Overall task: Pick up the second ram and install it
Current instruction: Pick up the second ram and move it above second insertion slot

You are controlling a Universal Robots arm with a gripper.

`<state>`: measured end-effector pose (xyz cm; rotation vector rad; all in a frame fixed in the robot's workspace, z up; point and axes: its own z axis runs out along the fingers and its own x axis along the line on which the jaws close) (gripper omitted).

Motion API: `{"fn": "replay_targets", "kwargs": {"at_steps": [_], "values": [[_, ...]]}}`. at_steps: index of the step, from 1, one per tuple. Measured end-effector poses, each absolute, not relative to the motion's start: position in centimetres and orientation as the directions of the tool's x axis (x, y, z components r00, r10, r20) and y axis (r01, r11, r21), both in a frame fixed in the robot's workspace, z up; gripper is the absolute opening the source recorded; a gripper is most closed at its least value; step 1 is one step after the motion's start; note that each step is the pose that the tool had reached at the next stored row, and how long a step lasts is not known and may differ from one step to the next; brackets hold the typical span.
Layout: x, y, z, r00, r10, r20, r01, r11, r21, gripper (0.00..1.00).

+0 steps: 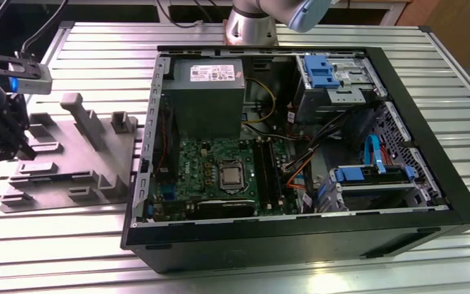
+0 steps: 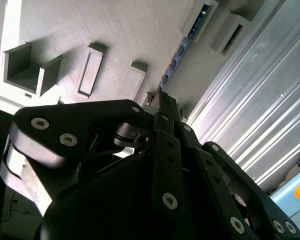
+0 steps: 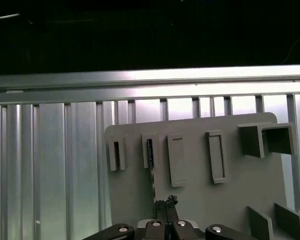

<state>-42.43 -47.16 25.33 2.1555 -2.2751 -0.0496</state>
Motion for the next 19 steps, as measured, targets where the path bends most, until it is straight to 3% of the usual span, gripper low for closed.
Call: {"fn": "replay_targets", "kwargs": {"at_steps": [19], "values": [[-42.4, -47.2, 23.8, -0.088, -0.996, -0.016, -0.996, 0.087, 0.028, 0.10]]}}
